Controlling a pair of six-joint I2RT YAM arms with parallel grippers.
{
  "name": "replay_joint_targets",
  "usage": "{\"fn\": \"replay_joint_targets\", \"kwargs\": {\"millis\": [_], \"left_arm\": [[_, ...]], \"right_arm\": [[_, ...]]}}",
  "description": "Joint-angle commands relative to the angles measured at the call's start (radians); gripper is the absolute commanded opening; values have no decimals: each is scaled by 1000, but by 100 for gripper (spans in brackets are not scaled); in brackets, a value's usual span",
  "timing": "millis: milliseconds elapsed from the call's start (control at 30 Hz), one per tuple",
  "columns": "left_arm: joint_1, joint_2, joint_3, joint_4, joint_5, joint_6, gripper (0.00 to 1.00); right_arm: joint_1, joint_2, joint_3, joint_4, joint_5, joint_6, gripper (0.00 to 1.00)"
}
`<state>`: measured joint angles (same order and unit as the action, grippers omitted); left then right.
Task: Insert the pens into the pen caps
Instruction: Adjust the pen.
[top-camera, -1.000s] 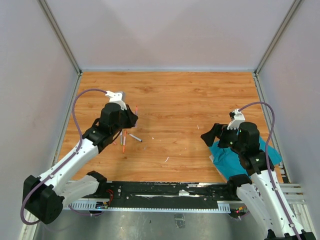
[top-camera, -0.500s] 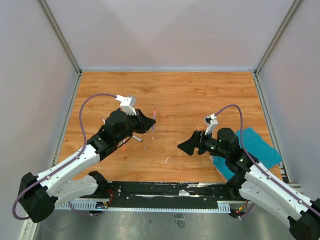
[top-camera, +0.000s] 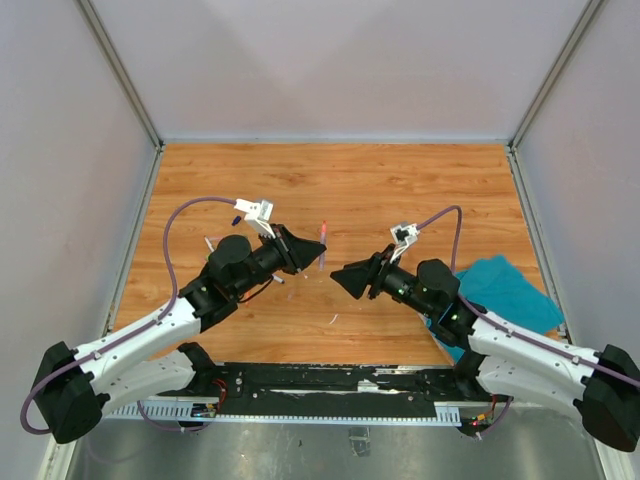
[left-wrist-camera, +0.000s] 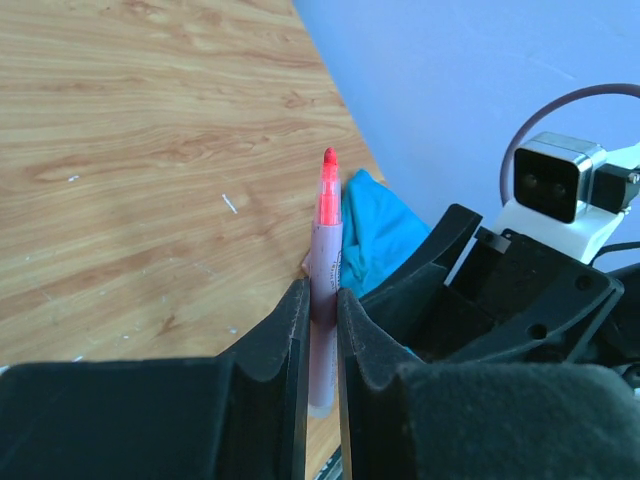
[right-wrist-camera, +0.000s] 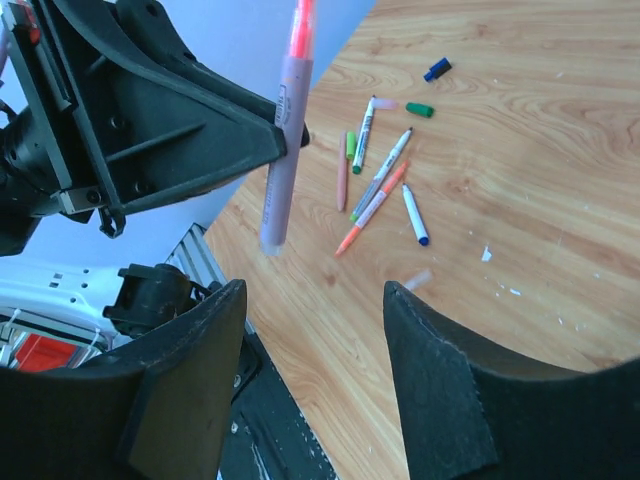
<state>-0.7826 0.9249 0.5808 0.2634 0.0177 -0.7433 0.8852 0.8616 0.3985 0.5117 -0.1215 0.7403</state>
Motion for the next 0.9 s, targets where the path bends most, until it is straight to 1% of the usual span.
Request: {"fn": "replay_joint_targets", "kwargs": {"millis": [0,300,467,700,867], "left_arm": [[-12,-17,-15,74,10,-31,0],[-14,-41,-34,77,-3,-34,0],[-14,-47,-37,73,-7,-33,0],[-14,-50,-38,74,-8,-36,1],[-14,-65,-44,72,-12,-36,0]], "right_arm": [[28,63,15,205,22,3,57],[44,183,66,304,-22,33,51],[48,208,84,309,-35,37,47],[52,240,105,312,-58,48,35],[54,259,112,296,-63,54,34]]}}
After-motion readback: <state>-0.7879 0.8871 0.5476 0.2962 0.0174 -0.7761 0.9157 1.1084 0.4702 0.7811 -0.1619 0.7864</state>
